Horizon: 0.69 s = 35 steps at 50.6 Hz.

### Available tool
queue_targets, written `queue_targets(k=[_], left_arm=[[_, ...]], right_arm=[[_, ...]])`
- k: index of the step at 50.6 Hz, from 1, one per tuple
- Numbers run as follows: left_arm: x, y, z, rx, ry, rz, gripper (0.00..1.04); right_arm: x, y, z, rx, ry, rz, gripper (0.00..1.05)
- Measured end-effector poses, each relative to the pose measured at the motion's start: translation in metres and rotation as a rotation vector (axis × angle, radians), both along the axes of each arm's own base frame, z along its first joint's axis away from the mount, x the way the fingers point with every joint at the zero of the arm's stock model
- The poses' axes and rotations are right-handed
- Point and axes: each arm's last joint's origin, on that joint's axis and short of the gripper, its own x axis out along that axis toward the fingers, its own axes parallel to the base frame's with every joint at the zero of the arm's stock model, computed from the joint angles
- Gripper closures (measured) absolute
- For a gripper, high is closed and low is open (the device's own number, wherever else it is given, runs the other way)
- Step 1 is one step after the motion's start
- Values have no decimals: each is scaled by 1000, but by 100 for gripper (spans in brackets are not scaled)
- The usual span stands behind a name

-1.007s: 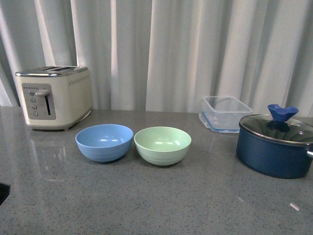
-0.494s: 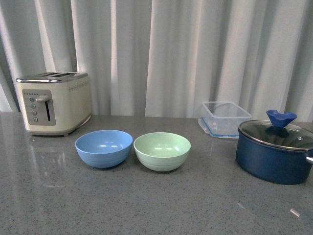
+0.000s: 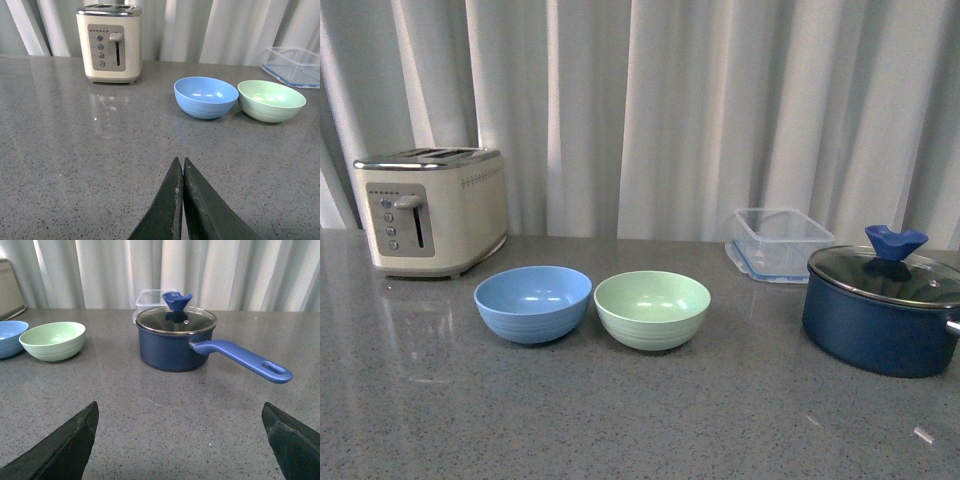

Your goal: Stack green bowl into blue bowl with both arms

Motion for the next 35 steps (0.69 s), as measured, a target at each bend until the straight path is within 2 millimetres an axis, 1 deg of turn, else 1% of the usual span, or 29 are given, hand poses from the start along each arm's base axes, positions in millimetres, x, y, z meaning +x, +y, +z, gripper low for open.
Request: queue_targets(k=[22, 35], left_arm=[[-14, 0, 2, 0, -6, 0, 101], [-19, 0, 1, 0, -7, 0, 101]], right_arm=[[0, 0, 0, 0, 0, 0, 10], [0, 0, 0, 0, 0, 0, 10]])
